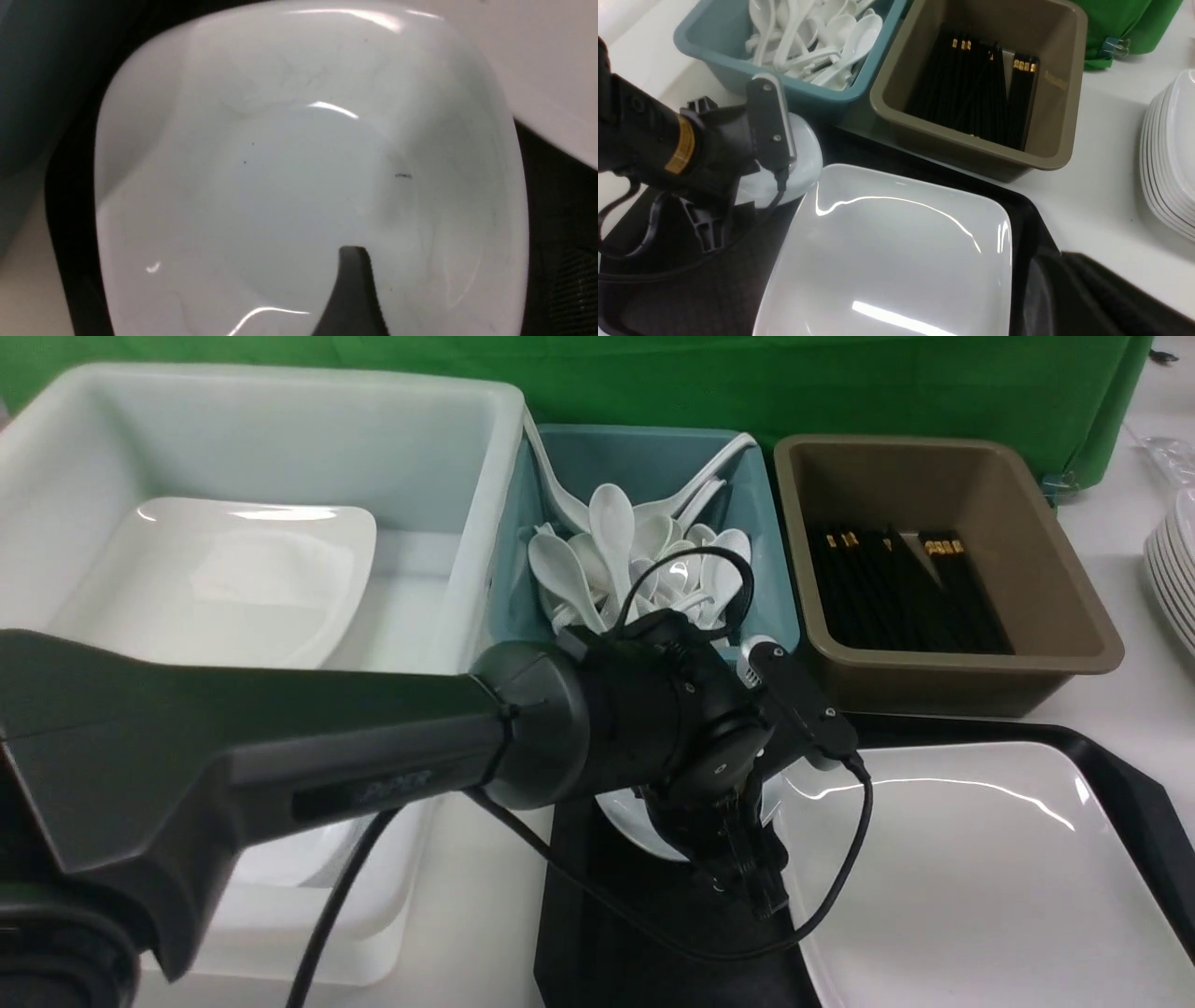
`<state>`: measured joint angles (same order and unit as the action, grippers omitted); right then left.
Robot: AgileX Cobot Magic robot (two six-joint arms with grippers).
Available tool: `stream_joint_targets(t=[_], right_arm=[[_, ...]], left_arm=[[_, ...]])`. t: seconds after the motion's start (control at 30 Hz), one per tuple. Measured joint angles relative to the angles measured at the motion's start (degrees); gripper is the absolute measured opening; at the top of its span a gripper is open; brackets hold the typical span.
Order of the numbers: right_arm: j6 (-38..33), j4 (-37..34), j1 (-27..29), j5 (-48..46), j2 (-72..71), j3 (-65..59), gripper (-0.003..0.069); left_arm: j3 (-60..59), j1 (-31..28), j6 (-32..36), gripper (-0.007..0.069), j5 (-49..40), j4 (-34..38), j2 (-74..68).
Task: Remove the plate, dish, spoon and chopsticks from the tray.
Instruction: Use the left arm to grab a small plate from the dinner plate, then use the left arm to put the small plate into the large storage box on the left
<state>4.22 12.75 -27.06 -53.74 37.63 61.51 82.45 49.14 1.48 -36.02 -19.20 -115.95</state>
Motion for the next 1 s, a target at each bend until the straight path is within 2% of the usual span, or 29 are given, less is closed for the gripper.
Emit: stream_joint_targets(t=[0.13,0.33,0.37,0.47,0.7,0.83,1.0], right_arm=[[0.0,0.0,0.0,0.0,0.0,0.0,0.0035],[0.0,0.0,0.0,0.0,0.0,0.0,0.0035],[0.0,0.0,0.0,0.0,0.0,0.0,0.0035],[0.0,0.0,0.0,0.0,0.0,0.0,0.0035],[0.0,0.0,0.0,0.0,0.0,0.0,0.0042],[0.0,-0.02,0.0,0.0,0.0,0.0,0.0045],[0.0,-0.06,0.0,0.0,0.0,0.0,0.0053]], left_arm=[[0.0,0.0,0.0,0.044,0.26,-1.02,-0.86],[0.0,0.0,-0.07,0.0269,0.31,-1.06,-1.57],[0.0,0.0,-0.31,0.0204,0.38,-1.01,-1.57],[0.23,0.06,-0.36,0.012,0.87,-2.08,-1.37],[0.58,0.06,-0.48,0.0094,-1.3,-1.42,-0.21],[0.58,0.06,-1.48,0.0055,-3.01,-0.67,1.97],[1.35,0.06,-2.43,0.0024,-5.2,2.56,6.76]])
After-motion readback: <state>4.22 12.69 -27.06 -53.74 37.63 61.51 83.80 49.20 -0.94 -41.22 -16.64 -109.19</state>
